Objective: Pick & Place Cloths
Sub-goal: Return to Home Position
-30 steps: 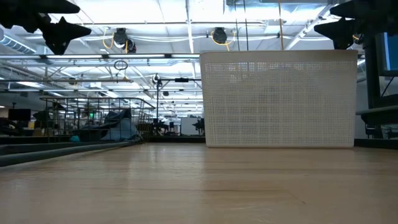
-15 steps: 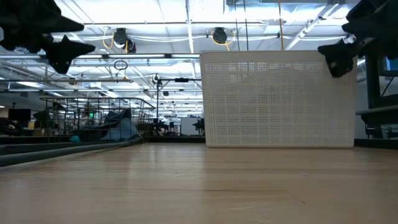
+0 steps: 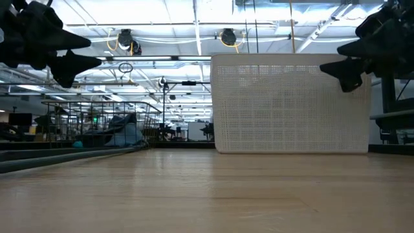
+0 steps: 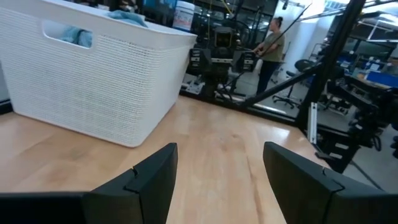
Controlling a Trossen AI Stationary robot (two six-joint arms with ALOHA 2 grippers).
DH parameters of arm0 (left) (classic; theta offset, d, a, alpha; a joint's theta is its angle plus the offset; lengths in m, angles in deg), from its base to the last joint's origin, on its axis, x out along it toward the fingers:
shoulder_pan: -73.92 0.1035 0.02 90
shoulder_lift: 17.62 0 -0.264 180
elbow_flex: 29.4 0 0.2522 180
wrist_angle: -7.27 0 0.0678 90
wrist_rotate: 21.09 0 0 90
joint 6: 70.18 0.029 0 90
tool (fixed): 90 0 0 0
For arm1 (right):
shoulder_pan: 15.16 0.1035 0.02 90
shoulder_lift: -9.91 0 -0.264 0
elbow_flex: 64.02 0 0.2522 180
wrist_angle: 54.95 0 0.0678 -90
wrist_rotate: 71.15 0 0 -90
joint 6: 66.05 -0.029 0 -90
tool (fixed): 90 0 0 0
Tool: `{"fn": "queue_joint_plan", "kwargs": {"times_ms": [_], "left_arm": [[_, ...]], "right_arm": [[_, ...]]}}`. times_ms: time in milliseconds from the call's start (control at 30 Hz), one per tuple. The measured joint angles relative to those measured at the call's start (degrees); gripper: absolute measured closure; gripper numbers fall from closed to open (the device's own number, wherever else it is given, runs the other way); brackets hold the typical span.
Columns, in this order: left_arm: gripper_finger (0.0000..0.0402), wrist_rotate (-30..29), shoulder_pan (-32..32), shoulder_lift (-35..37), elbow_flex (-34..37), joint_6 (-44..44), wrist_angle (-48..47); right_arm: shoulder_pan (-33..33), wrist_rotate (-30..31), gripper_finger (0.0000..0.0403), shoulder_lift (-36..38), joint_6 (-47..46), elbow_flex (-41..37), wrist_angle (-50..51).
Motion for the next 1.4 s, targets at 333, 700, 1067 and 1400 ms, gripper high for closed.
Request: {"fn": "queue_joint_plan", "kwargs": {"times_ms": [333,700,1067,1400], "left_arm": [[0.0158,-3.17,2.09,-0.07,-0.02,0.12,-1.03],[0.0158,-3.17,2.06,-0.07,-0.07,-0.15,-1.62],[0.0158,-3.17,2.06,-0.07,-0.07,-0.17,-1.56],[0.0158,-3.15,2.06,-0.07,-0.09,-0.17,-1.53]], "right_arm": [[-0.28,0.04,0.0158,-0.24,8.83,-0.08,0.48],[-0.28,-0.19,0.0160,-0.24,9.03,-0.15,0.59],[-0.28,-0.21,0.0158,-0.24,9.03,-0.17,0.64],[-0.28,-0.22,0.0156,-0.24,9.03,-0.22,0.66]]}}
